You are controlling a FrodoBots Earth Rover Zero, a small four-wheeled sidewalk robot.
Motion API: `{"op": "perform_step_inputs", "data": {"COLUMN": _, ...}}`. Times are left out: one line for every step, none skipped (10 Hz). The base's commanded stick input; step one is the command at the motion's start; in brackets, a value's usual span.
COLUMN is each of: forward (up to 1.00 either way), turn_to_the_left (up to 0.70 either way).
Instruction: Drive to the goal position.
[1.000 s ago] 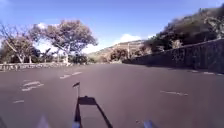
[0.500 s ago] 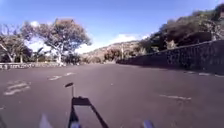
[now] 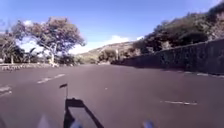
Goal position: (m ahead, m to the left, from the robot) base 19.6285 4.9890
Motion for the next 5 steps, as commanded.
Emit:
{"op": "perform_step_inputs", "data": {"forward": 0.7, "turn_to_the_left": 0.0}}
{"op": "perform_step_inputs", "data": {"forward": 0.7, "turn_to_the_left": 0.0}}
{"op": "perform_step_inputs", "data": {"forward": 0.7, "turn_to_the_left": 0.0}}
{"op": "perform_step_inputs", "data": {"forward": 0.7, "turn_to_the_left": 0.0}}
{"op": "perform_step_inputs", "data": {"forward": 0.7, "turn_to_the_left": 0.0}}
